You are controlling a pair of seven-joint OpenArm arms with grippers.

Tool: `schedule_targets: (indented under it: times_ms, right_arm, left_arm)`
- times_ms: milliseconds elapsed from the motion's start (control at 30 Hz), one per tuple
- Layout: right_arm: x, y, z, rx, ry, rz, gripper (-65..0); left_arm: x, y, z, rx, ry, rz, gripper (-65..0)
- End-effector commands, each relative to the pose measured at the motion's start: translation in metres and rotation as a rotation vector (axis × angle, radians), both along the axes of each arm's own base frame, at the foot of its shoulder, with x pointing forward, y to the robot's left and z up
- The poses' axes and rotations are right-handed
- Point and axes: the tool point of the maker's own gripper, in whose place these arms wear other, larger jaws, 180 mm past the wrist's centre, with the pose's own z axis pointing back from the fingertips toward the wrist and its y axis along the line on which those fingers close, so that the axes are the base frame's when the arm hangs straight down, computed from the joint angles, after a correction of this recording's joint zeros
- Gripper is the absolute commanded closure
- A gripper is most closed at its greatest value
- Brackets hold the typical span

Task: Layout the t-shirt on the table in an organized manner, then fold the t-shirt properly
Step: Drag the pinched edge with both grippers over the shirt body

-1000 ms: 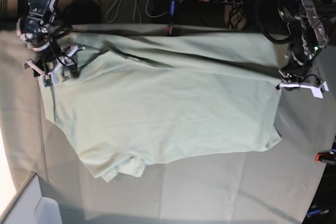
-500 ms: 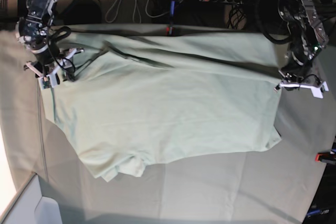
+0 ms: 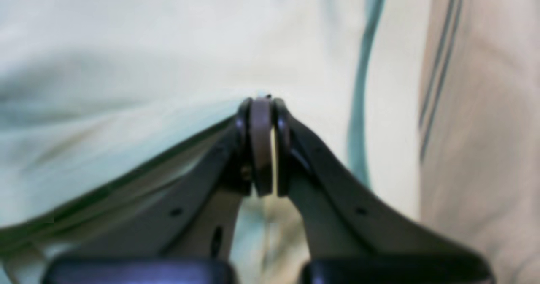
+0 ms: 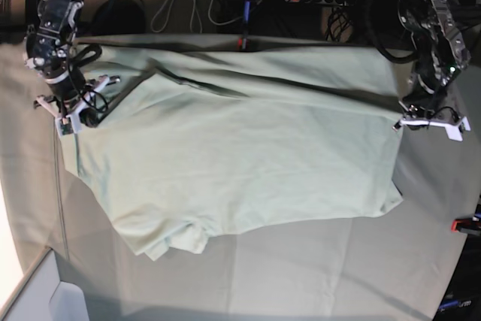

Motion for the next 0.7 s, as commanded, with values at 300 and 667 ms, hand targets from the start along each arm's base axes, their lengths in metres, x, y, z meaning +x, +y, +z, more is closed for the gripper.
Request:
schedule_targets:
  times_ms: [300,667]
  right_arm:
    - [0.034,-0.001,0.053,-0.037,-0.168,0.012,0.0]
    - [0.013,-0.005,0.025,-0.058,-0.01,-0.005,-23.0]
  left_arm:
    - [0.011,0.006,0.013,0.026,-0.044,0.0,0.0]
    - [0.01,0.006,0.013,0.026,-0.043,0.0,0.0]
